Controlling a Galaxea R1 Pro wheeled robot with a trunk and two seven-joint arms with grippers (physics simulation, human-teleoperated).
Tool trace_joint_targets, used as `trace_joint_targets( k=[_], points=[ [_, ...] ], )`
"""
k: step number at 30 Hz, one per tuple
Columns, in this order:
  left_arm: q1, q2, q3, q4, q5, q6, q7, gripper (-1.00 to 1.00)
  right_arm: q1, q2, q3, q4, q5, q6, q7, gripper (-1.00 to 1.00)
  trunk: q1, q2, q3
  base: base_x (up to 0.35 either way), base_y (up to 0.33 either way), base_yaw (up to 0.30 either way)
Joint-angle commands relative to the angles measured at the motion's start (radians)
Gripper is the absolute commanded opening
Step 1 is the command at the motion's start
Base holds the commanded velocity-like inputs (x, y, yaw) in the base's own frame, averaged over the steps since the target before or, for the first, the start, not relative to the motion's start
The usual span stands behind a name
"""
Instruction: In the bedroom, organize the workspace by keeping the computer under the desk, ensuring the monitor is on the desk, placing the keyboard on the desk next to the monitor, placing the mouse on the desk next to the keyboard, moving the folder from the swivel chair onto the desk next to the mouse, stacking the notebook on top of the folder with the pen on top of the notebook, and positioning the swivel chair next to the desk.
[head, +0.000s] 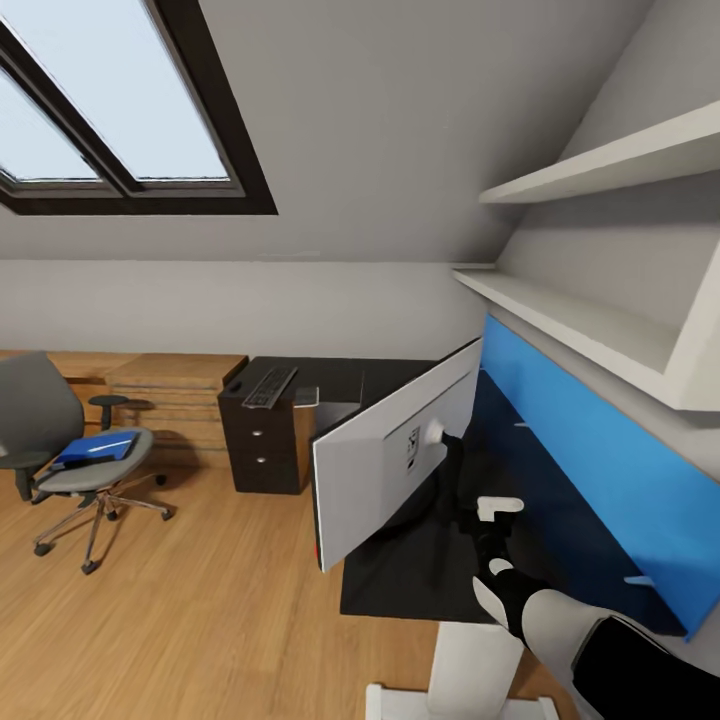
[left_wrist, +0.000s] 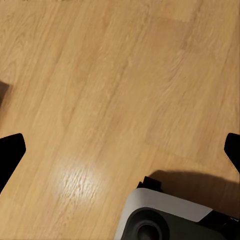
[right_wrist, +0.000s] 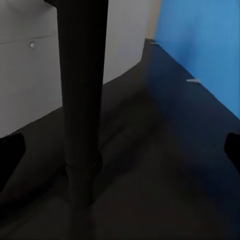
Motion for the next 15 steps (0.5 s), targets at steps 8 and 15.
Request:
trace_joint_targets(
  k=[8, 15],
  points=[
    [-0.001, 0.001, -0.009, 0.0, 0.01, -0.016, 0.006, 1.0, -0.001, 0.0, 0.008, 0.0, -0.003, 0.016, -0.006, 1.0, 0.001, -0.002, -0.002, 0.039, 0.0, 0.0],
    [-0.001, 0.001, -0.009, 0.0, 0.009, -0.018, 0.007, 1.0, -0.001, 0.0, 0.009, 0.0, -0.001, 0.067, -0.003, 1.0, 0.001, -0.002, -0.002, 0.129, 0.0, 0.0]
  ],
)
